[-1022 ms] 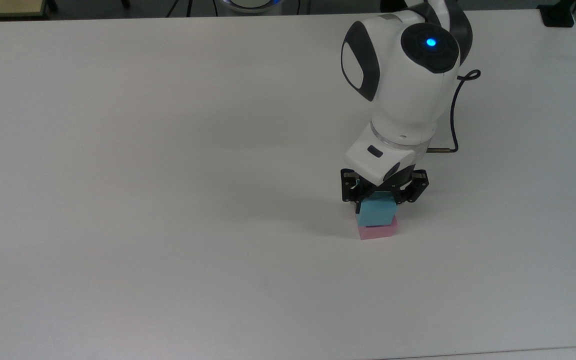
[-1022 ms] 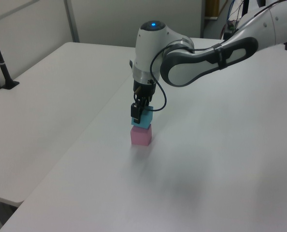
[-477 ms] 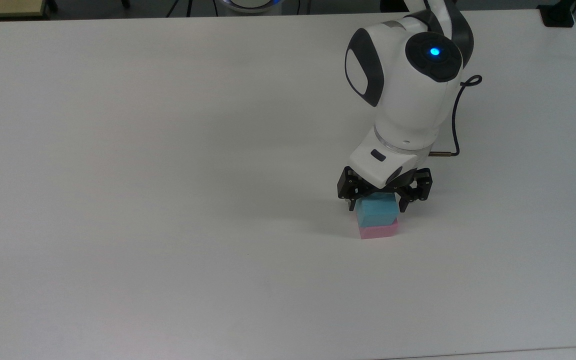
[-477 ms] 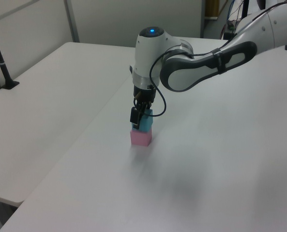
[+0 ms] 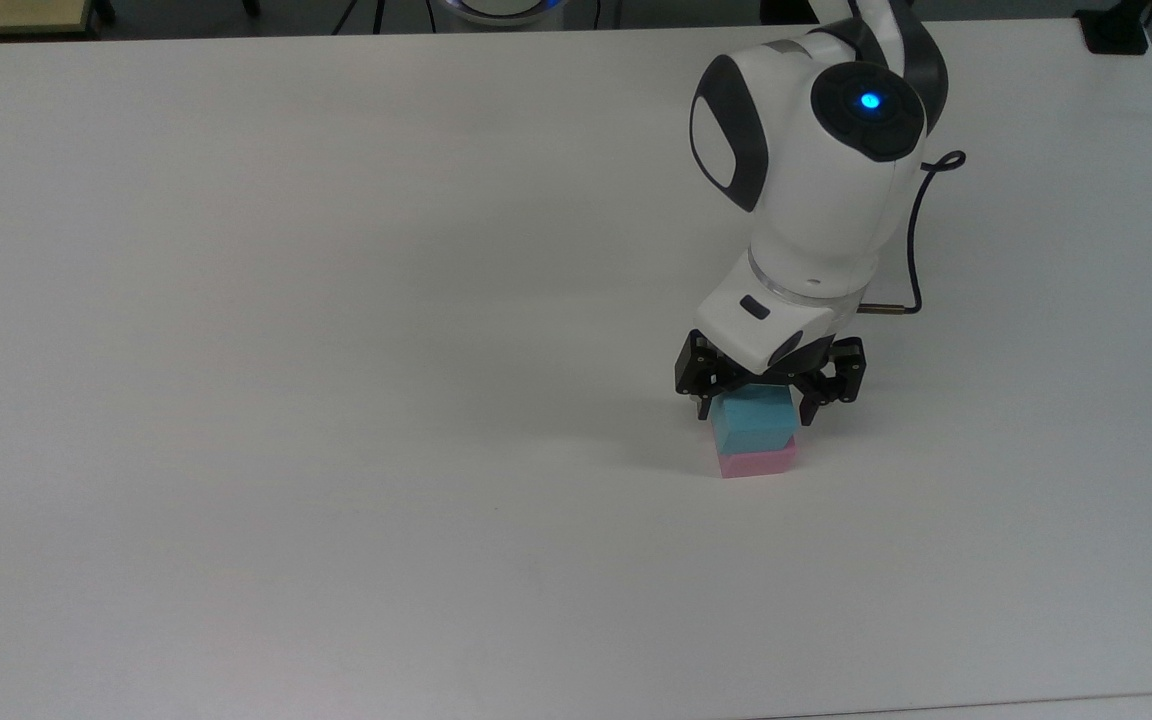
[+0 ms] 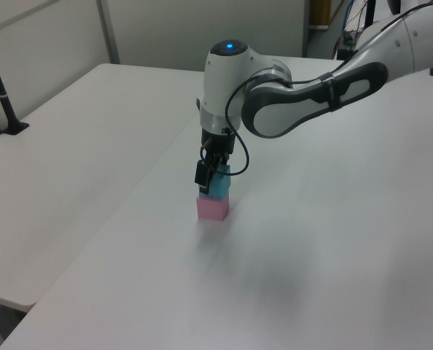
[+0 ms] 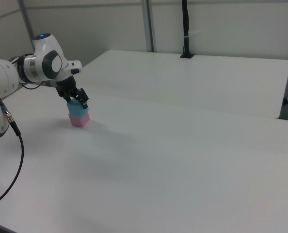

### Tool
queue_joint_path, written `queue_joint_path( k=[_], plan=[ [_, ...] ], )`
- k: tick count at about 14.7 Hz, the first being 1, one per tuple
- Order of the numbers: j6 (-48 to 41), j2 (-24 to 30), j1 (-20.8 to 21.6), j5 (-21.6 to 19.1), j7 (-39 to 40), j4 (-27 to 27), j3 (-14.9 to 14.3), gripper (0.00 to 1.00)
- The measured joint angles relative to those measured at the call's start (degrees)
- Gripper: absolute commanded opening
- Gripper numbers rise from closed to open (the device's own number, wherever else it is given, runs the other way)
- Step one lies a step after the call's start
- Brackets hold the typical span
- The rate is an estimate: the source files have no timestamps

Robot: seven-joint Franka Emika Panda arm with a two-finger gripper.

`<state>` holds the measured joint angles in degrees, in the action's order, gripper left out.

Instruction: Put blue cube on pink cube

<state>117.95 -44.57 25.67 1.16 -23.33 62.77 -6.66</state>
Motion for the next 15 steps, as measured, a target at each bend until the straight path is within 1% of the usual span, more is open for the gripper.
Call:
queue_joint_path(
  k=[3, 6, 7, 9, 10, 12, 15],
  plan=[
    [-0.74, 2.22, -0.03, 0.0, -0.89, -0.94, -0.05, 1.0],
    [-5.25, 8.71, -0.58, 0.0, -1.12, -0.78, -0.1, 1.0],
    [-5.99, 11.74, -1.37, 0.0, -1.12, 0.56, 0.02, 1.0],
    [-7.09, 19.16, -4.48, 0.02, -1.11, 5.23, 2.21, 1.0],
    [-8.99, 22.42, -5.76, 0.08, -1.11, 7.25, 3.16, 1.0],
    [-15.15, 28.6, -8.5, 0.1, -1.04, 10.44, 4.76, 1.0],
    [-23.68, 36.14, -14.74, 0.1, 1.86, 14.32, 8.6, 1.0]
  ],
)
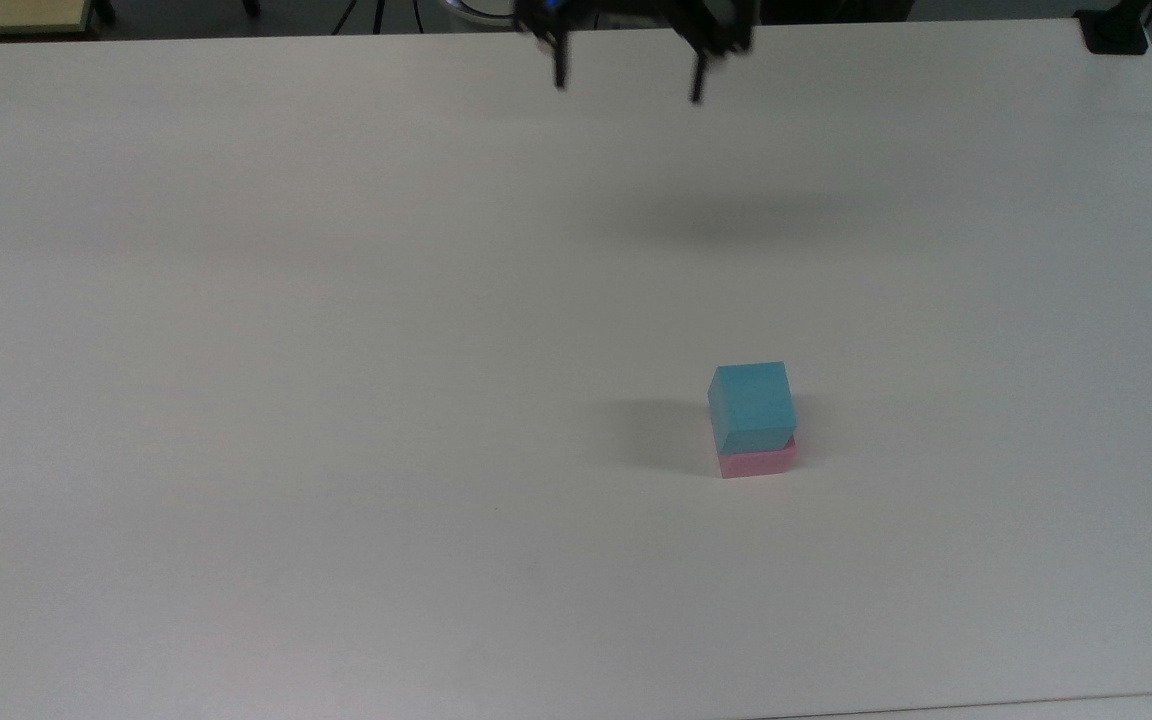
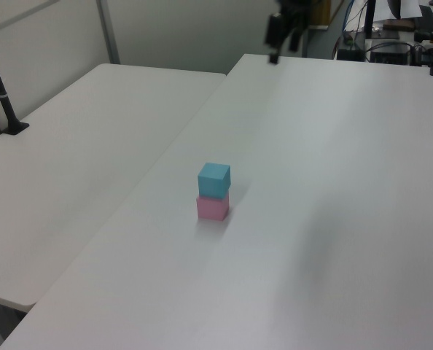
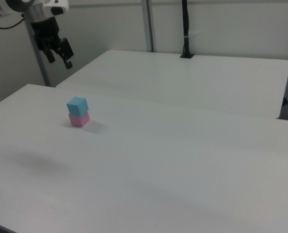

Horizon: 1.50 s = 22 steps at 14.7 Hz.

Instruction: Put blue cube on pink cube

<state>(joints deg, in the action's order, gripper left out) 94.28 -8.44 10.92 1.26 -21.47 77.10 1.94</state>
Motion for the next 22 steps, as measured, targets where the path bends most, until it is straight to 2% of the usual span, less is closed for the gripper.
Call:
queue_joint_path(
  k=[2, 5, 6, 8, 11, 15, 17, 18, 19, 22],
  plan=[
    [-1.76, 4.54, -3.83, 0.0, 3.52, 4.61, 1.52, 1.0],
    [-1.96, 8.32, -8.22, 0.0, 9.42, 10.97, 2.33, 1.0],
    [-2.73, 9.26, -11.05, 0.0, 13.1, 13.17, 2.67, 1.0],
    [-2.97, 9.53, -15.55, 0.0, 18.32, 15.04, 2.79, 1.0],
    [-2.11, 9.49, -17.91, -0.01, 20.07, 15.4, 2.81, 1.0],
    [-1.06, 9.12, -17.88, -0.01, 20.06, 15.43, 1.62, 1.0],
    [-1.05, 8.54, -14.99, 0.0, 19.93, 15.44, -1.72, 1.0],
    [-1.05, 8.3, -10.9, 0.0, 18.91, 15.44, -5.55, 1.0],
    [-1.0, 8.06, -8.25, 0.03, 18.05, 15.44, -7.79, 1.0],
    [0.45, 7.41, -7.43, 0.16, 17.6, 15.45, -8.57, 1.0]
  ],
)
